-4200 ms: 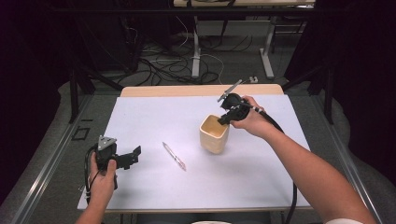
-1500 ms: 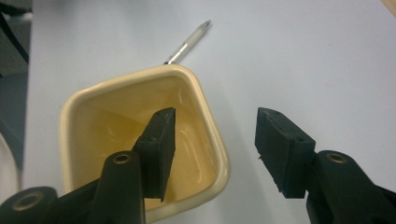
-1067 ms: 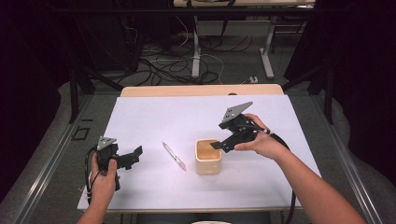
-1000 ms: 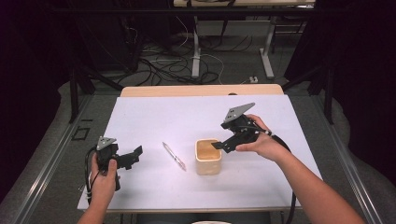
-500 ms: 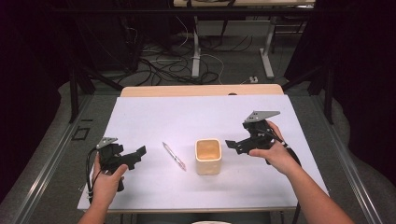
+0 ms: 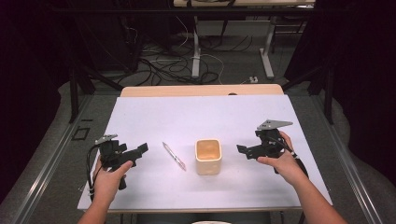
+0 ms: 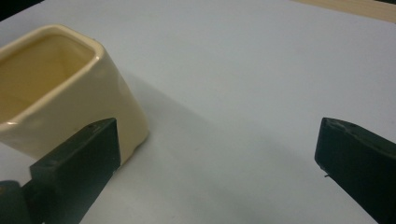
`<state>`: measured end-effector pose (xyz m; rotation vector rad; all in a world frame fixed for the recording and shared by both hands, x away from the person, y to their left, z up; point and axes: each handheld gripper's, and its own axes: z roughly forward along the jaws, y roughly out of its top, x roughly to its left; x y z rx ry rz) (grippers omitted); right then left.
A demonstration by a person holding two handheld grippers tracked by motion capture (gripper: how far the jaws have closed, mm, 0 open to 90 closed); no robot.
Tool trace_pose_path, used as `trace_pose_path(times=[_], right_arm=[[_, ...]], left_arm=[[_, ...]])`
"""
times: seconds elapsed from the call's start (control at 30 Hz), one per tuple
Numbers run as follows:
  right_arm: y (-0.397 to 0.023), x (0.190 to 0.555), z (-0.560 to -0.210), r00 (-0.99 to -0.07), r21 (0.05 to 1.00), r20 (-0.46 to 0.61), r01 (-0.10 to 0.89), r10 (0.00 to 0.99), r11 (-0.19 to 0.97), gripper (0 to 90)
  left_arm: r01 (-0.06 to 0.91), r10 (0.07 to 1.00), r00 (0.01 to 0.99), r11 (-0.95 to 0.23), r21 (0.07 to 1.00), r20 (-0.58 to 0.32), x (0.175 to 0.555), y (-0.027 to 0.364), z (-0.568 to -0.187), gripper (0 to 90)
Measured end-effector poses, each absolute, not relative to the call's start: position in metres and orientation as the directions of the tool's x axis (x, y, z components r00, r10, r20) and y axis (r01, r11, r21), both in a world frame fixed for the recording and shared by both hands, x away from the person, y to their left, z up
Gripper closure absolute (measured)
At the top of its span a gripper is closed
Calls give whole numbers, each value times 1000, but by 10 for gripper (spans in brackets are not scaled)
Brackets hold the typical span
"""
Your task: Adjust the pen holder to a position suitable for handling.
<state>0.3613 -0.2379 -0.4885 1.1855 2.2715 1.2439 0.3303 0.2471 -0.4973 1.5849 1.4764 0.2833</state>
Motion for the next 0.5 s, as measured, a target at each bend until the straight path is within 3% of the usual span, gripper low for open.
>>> trace_pose_path(times=[0.27,0.5], right_arm=[[-248,359,-496,-587,797,138,544,797,263,8],[-253,359,-498,-574,797,142,549,807,250,13]], left_arm=[[675,864,223,197,711,-452,334,242,-492,159],[694,849,197,232,682,-490,339,238,-488,220]])
